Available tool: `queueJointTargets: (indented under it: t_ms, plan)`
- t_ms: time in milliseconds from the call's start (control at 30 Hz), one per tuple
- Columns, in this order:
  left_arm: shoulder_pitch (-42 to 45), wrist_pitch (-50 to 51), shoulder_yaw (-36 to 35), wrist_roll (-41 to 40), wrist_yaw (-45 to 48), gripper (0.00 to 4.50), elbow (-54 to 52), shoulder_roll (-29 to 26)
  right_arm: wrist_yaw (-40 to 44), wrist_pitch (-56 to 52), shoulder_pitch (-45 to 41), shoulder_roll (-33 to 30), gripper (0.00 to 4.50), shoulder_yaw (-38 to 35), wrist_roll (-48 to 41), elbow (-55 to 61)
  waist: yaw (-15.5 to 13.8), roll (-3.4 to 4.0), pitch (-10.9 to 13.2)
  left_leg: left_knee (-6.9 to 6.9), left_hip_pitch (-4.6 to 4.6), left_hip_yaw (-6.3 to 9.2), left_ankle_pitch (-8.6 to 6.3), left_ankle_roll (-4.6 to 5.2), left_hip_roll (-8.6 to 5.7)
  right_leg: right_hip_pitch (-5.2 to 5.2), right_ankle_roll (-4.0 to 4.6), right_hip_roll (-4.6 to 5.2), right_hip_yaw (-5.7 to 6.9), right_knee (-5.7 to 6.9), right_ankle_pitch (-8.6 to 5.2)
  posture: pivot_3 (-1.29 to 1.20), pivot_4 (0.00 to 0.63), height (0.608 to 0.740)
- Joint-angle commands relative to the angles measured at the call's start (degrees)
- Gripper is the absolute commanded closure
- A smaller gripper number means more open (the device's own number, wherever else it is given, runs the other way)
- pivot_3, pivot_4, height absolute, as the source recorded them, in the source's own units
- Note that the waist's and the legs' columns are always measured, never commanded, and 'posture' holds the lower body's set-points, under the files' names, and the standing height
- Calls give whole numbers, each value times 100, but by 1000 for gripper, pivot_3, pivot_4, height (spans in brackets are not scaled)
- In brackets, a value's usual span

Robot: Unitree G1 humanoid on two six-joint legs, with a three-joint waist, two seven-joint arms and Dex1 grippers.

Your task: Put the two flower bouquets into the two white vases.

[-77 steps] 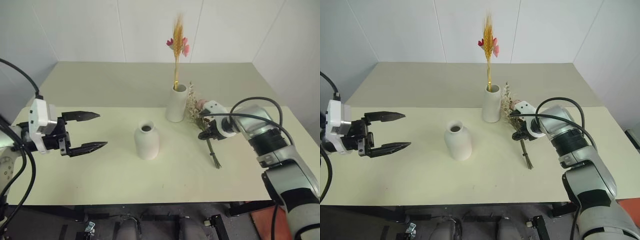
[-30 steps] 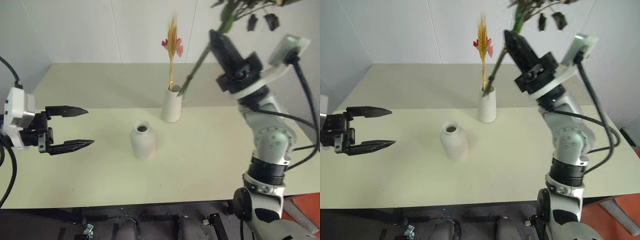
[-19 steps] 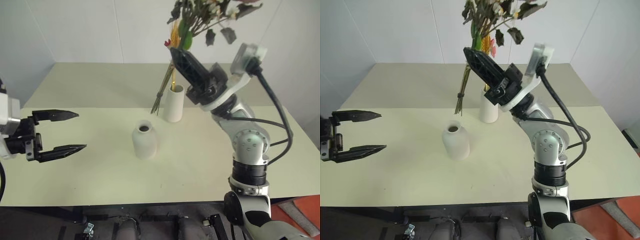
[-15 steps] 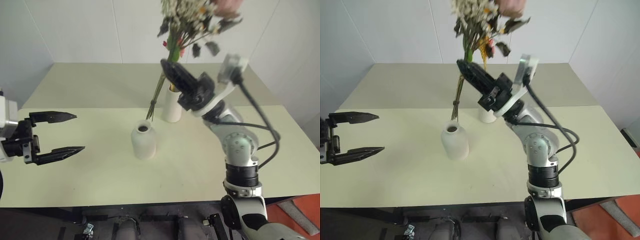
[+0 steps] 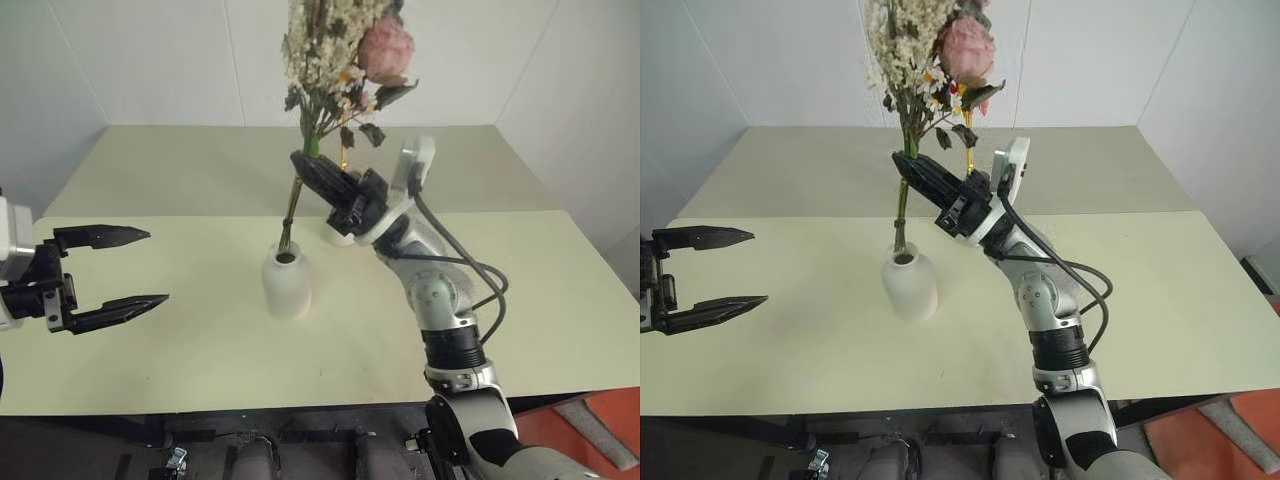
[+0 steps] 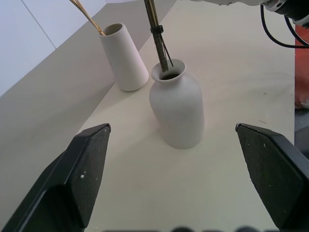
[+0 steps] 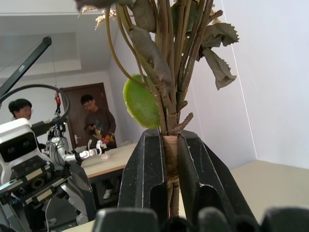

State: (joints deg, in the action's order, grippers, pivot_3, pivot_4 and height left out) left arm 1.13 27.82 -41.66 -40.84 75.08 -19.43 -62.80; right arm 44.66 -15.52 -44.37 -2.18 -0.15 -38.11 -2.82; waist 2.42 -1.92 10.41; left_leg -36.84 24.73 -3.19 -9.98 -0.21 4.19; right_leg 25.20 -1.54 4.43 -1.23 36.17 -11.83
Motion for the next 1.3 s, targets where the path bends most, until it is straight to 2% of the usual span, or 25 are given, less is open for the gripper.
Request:
queueJointTargets:
  t_ms: [33,467,500,700,867,1133,1300]
  plan:
    - [-19,-29,-165,-63,-62,0,-112,10,209,494,26,53,4332,119,337,-151,1,0,0,0,0,0,0,0,0,0,0,0,0,0,0,0,150,740]
    - [-51,-111,-133,-29,-125,0,-114,63,765,979,502,-31,4332,486,906,-210,0,0,0,0,0,0,-1,-3,1,0,1,0,0,0,-1,0,150,740]
    - [-48,-119,-127,-28,-127,0,-107,63,864,939,529,-64,3612,505,871,-174,0,0,0,0,0,0,-1,-3,1,0,1,0,1,-1,-1,0,150,740]
    - [-29,-184,-55,-8,-108,0,-49,74,1082,929,681,-303,1683,703,1061,-1,1,0,0,0,0,0,-1,-4,1,0,2,-1,1,0,-1,0,150,740]
    - [34,-258,48,-2,-108,0,15,57,793,780,708,-677,22,737,1448,155,-1,0,0,0,-1,0,-1,-5,1,1,4,-1,1,0,-3,0,150,740]
    - [59,-327,39,44,-21,0,121,23,1542,478,1285,-2164,22,102,943,939,-107,-2,-1,0,0,-3,-3,-7,1,-2,5,1,3,-6,-4,0,150,740]
    - [44,-338,31,56,-23,0,116,38,2090,349,1605,-3365,22,-697,619,970,-149,-3,-1,0,-10,-6,-3,-7,1,-6,-10,0,0,-5,-18,0,150,740]
